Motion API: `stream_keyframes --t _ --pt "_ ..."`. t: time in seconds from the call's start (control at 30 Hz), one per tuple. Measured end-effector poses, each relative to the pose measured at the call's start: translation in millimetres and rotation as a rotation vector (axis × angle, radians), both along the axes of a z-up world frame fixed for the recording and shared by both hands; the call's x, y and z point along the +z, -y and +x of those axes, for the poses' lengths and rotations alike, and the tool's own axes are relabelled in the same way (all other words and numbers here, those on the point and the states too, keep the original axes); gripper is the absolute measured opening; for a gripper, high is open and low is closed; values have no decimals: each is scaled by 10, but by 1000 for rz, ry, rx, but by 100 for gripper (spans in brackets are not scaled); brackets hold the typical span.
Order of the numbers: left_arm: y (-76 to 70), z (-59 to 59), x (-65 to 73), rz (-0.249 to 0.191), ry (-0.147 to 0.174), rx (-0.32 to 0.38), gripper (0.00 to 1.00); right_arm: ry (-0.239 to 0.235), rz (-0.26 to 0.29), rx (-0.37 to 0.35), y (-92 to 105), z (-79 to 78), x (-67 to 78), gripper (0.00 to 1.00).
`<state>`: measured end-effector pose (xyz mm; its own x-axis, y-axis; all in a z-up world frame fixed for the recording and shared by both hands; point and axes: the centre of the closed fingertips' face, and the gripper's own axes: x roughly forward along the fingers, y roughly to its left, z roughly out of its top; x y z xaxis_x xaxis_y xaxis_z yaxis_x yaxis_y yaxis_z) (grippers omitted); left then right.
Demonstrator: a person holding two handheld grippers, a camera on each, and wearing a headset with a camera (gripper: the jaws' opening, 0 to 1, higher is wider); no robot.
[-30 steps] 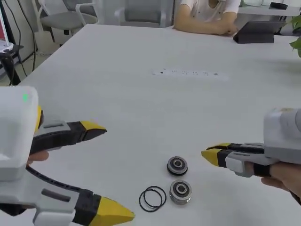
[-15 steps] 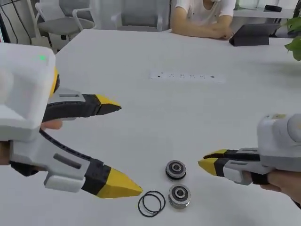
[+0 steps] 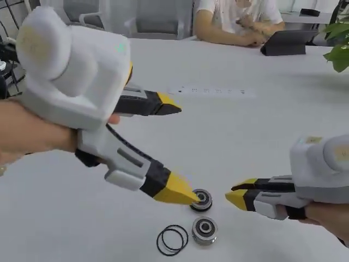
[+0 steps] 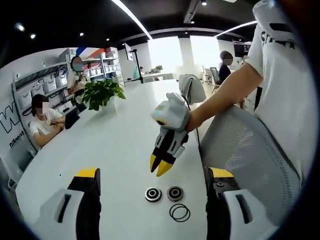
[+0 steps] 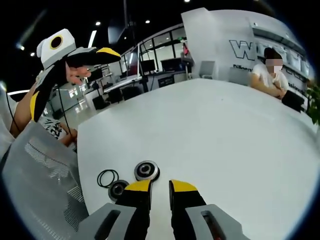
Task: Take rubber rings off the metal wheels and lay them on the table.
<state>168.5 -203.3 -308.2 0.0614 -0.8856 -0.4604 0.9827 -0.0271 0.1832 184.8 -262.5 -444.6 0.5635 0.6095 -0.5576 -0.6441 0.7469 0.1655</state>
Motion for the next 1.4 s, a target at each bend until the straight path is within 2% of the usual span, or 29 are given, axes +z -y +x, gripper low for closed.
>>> stream_keyframes --t 0.03,0.1,0.17,0.27,0.4,0.5,0.6,0.7,0.8,0.83,0.97,1.03,1.1,1.17,1.27,1.4 --pt "39 33 -8 -17 2 2 83 1 3 -1 -2 1 5 11" --pt "103 141 -126 -17 -4 26 78 2 6 -1 -3 3 11 11" --pt "146 186 -197 -29 0 31 76 3 5 -1 -2 0 15 11" --pt "245 214 -289 -77 -47 43 74 5 8 -4 4 6 21 11" --pt "298 289 -440 -93 -53 70 68 6 11 -9 11 11 26 11" --pt "303 342 -535 -111 -67 104 68 8 8 -10 14 8 29 11" --pt "266 383 -761 -78 -61 131 67 7 10 -11 13 7 30 11" --pt "230 365 -946 -49 -68 136 65 4 7 -9 11 1 20 11" --pt "199 343 -1115 -20 -127 156 62 3 4 -6 5 -4 18 11" --pt "199 345 -1164 -17 -137 161 60 3 4 -6 2 -5 19 11" --pt "188 335 -1316 16 -141 171 47 -1 -3 -2 3 -14 6 10" --pt "193 312 -1349 21 -148 170 41 -4 -8 1 1 -21 -8 10" --pt "211 267 -1384 21 -177 165 40 -6 -19 7 1 -29 -24 9" --pt "219 242 -1425 26 -182 159 38 -9 -23 11 -3 -40 -34 9" --pt "209 224 -1504 58 -185 158 32 -12 -30 16 -9 -52 -43 9" --pt "207 251 -1493 46 -188 175 29 -16 -34 20 -4 -59 -55 9"
